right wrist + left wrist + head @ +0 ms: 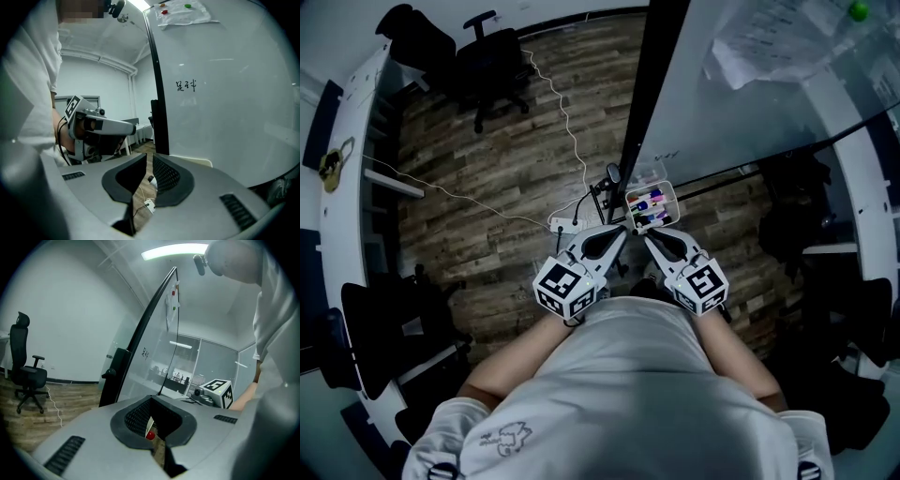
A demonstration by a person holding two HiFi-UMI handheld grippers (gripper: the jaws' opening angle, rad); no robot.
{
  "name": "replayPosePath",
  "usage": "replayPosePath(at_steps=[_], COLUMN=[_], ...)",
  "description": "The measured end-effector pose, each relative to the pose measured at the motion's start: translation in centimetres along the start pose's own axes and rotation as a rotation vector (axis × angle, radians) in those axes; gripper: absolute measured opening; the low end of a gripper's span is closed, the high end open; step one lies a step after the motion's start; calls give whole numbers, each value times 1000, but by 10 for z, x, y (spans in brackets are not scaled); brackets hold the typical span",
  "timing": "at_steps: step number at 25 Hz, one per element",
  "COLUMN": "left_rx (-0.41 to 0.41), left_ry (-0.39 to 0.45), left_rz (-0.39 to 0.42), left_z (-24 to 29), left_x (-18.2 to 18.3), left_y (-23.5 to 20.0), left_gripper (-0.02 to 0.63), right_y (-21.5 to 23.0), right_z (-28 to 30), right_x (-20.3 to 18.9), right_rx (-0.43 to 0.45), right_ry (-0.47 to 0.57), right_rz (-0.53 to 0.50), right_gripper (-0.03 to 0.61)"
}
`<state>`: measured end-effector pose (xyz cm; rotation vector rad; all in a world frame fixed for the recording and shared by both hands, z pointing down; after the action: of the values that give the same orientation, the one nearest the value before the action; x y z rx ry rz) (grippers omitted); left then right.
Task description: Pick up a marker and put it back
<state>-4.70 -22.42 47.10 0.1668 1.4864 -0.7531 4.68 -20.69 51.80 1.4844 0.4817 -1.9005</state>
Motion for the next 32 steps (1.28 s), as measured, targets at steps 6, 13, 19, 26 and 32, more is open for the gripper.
replayPosePath(at_steps=[6, 13, 19, 26, 32], left_rx=[66, 151, 247, 300, 336], left_ry=[-7, -7, 2, 24, 45], left_rz=[-40, -82, -124, -199, -222], left_z=[10, 13, 10, 4, -1], left_x=[-9, -21, -31, -40, -40], left_y=[-7, -14, -19, -24, -27], left_gripper=[5, 5, 5, 5, 5], right_y=[-5, 2, 6, 2, 6], right_z=[17, 28, 32, 43, 46], right_x=[-9, -20, -33, -46, -46], right_rx=[121, 209, 290, 326, 289], right_ry=[-78, -140, -190, -242, -246], right_rz=[-46, -157, -208, -314, -397], right_gripper=[80, 106, 118, 124, 107])
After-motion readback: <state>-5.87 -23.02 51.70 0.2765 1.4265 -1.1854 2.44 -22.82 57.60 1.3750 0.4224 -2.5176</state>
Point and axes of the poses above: the fingertips, and each gripper's own axes: z forward along the fingers, y to its right, x out of its top, the point moved 3 cm from there along -z, backward along the fingers, and after that the axes turned 2 degrees about y, right-handed, at the moved point
